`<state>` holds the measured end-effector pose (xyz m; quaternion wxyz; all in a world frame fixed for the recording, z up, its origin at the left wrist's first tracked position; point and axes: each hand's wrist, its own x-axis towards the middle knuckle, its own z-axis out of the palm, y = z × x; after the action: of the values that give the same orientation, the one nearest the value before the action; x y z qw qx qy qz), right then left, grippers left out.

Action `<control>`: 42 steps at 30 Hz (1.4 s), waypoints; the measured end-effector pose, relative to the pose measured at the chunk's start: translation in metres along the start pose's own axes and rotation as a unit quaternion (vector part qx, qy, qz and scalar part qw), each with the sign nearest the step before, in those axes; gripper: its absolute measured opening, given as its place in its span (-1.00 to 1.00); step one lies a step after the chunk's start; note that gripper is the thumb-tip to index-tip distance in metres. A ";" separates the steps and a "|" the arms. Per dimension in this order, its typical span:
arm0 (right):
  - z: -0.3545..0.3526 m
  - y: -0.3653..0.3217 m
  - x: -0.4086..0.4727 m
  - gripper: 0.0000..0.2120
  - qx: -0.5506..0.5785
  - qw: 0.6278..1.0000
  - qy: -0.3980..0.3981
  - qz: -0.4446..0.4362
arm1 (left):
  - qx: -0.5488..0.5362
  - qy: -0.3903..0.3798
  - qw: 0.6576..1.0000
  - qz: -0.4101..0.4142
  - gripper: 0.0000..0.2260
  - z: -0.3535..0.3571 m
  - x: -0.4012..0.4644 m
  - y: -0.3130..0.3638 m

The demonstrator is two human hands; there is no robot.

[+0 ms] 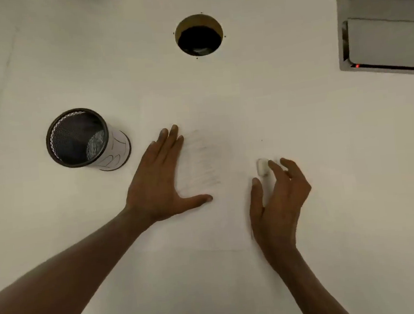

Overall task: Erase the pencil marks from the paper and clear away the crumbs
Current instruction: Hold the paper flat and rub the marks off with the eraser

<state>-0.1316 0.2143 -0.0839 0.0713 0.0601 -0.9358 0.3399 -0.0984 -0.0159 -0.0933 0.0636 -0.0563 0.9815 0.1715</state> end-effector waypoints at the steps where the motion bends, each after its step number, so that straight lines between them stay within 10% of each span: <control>1: 0.000 0.001 0.004 -0.62 -0.006 1.000 -0.002 0.027 | -0.001 -0.001 1.000 0.000 0.18 -0.001 0.001 0.000; 19: 0.000 -0.033 0.016 -0.72 0.161 0.969 -0.183 -0.033 | 0.033 -0.011 0.998 0.052 0.19 -0.001 -0.003 -0.003; 30: 0.021 -0.038 0.056 -0.83 0.083 0.962 -0.162 -0.203 | 0.065 -0.030 0.996 0.051 0.27 -0.004 0.001 -0.002; 42: 0.019 -0.033 0.063 -0.83 0.080 0.959 -0.184 -0.202 | 0.067 -0.040 0.996 0.044 0.30 -0.005 0.001 -0.001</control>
<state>-0.1903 0.1727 -0.0664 -0.0401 0.3146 -0.8709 0.3753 -0.0997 -0.0187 -0.0890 0.0989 -0.0014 0.9889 0.1106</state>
